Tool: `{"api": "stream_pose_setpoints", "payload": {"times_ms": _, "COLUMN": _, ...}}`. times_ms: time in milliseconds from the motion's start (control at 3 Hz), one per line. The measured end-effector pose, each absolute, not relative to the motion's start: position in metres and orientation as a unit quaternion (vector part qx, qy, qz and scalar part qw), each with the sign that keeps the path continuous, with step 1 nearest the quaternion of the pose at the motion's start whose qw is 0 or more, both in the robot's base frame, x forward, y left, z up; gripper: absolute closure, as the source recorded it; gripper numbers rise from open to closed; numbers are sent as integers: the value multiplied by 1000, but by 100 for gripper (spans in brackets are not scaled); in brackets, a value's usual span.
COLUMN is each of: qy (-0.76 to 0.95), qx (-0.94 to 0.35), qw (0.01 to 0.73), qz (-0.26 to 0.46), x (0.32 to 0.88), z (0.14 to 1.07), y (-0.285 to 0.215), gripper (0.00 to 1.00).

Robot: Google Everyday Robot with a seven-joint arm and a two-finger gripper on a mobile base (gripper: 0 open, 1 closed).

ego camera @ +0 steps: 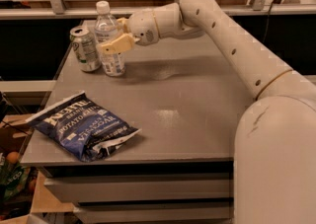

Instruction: Move blue plastic bottle near 7up can

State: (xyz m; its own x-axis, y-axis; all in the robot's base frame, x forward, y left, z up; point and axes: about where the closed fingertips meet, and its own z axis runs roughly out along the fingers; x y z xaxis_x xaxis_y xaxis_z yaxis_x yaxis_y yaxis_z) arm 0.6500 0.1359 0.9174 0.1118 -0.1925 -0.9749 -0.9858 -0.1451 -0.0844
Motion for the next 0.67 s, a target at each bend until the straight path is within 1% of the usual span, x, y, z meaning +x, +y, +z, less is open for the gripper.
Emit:
{"api": "stream_pose_setpoints", "payload": {"times_ms": 333, "qy": 487, "qx": -605, "qw": 436, "qz": 455, "x": 651, "z": 918, "y": 136, "gripper": 81}}
{"api": "stream_pose_setpoints", "payload": {"times_ms": 667, "qy": 487, "qx": -605, "qw": 436, "qz": 455, "x": 651, "z": 919, "y": 136, "gripper": 59}}
